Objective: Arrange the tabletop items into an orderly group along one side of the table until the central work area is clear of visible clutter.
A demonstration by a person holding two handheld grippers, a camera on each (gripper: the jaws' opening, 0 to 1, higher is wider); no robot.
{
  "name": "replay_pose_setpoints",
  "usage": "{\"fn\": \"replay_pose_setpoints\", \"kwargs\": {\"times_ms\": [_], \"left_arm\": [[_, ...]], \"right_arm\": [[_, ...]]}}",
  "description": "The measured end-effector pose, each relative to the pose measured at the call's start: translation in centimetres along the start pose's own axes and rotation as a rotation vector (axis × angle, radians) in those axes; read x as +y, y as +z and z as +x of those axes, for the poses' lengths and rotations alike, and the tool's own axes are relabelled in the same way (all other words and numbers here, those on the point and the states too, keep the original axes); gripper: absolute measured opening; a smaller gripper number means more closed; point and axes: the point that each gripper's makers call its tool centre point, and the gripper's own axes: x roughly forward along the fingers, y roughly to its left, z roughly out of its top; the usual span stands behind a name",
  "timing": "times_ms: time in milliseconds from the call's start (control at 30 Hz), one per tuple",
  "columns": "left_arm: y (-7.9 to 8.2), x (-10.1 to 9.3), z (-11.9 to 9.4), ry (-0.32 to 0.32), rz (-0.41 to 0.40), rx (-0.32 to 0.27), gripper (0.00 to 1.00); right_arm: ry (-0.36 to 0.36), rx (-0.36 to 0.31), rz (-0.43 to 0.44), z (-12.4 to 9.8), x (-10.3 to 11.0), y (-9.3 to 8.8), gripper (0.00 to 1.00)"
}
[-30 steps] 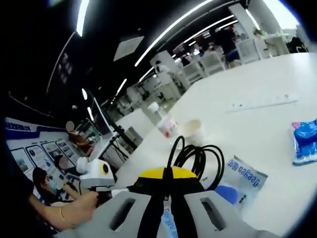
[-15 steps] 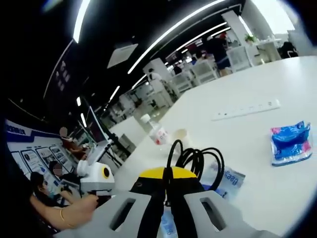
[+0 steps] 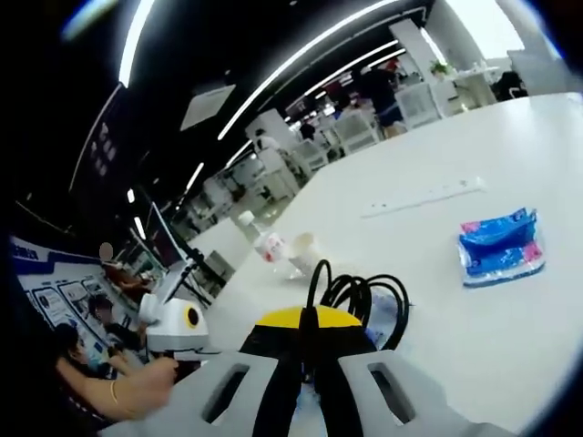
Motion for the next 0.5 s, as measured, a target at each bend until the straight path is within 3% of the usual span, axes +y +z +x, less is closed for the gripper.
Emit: {"fn": "replay_pose_setpoints", "kwargs": {"times_ms": [500], "left_arm": [[-2.8,-1.7,3.0,-0.042,0.011,0.075,0.02]], "right_arm": [[-0.065,0.006,-0.007,-2.2,-2.9,-0.5,0.00]]}}
